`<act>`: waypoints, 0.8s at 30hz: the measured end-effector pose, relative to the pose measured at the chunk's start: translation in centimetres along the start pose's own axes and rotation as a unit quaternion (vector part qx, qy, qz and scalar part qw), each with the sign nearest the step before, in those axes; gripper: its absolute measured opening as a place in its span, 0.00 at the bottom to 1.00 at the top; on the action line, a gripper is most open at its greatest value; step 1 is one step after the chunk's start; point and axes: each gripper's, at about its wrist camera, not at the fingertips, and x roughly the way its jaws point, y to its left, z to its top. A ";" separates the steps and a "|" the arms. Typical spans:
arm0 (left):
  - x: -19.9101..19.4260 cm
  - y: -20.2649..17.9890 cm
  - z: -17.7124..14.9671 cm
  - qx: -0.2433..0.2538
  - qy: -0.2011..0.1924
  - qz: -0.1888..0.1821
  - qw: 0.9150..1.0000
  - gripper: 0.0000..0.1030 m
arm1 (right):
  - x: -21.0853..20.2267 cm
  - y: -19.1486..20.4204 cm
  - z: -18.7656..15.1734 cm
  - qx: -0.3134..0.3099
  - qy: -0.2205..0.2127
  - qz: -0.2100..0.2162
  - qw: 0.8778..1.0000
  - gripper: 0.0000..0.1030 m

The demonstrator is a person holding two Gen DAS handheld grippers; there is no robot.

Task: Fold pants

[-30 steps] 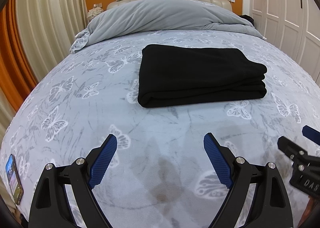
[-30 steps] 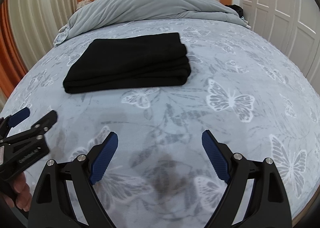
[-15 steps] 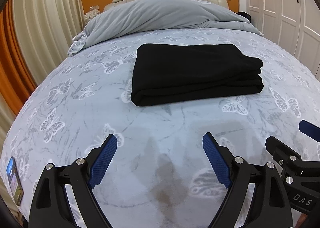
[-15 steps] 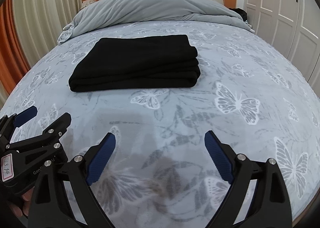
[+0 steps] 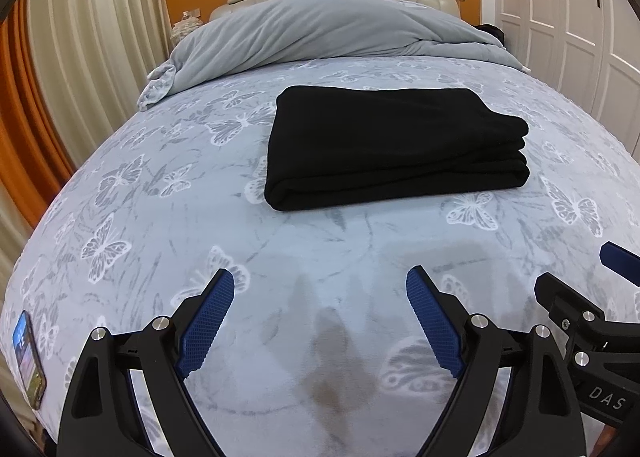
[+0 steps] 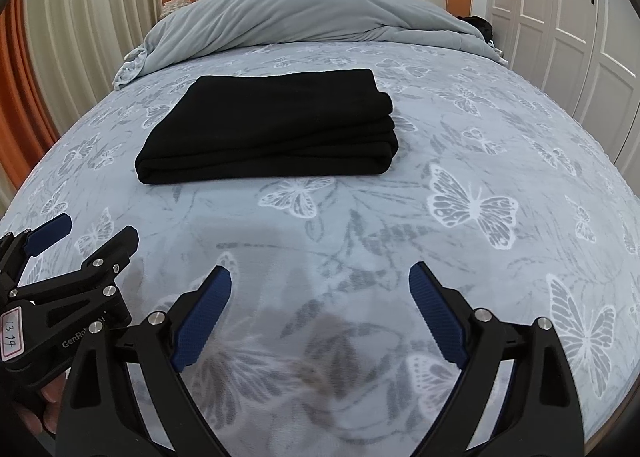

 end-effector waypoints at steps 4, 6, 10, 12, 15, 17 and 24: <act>0.0 0.0 0.0 -0.001 0.000 0.001 1.000 0.83 | 0.0 -0.1 0.0 -0.001 0.000 0.000 1.000 0.86; -0.1 0.0 0.0 -0.003 0.001 0.001 1.000 0.83 | 0.0 -0.1 0.0 -0.001 0.000 -0.001 1.000 0.86; -0.2 -0.1 0.0 0.001 -0.001 -0.001 1.000 0.83 | 0.0 -0.1 0.0 0.000 0.001 0.000 1.000 0.86; -0.2 -0.3 -0.1 0.004 0.000 -0.002 1.000 0.83 | 0.0 0.0 0.0 -0.001 0.000 -0.001 1.000 0.86; -0.2 -0.4 -0.1 0.004 0.001 -0.001 1.000 0.83 | 0.0 -0.1 0.0 -0.001 0.001 0.000 1.000 0.86; -0.1 -0.3 -0.1 0.002 0.002 -0.002 1.000 0.83 | 0.0 -0.1 0.0 -0.001 0.000 -0.001 1.000 0.86; 0.2 0.2 -0.1 -0.019 0.015 -0.005 1.000 0.83 | 0.1 -0.1 -0.1 -0.001 0.001 -0.001 1.000 0.86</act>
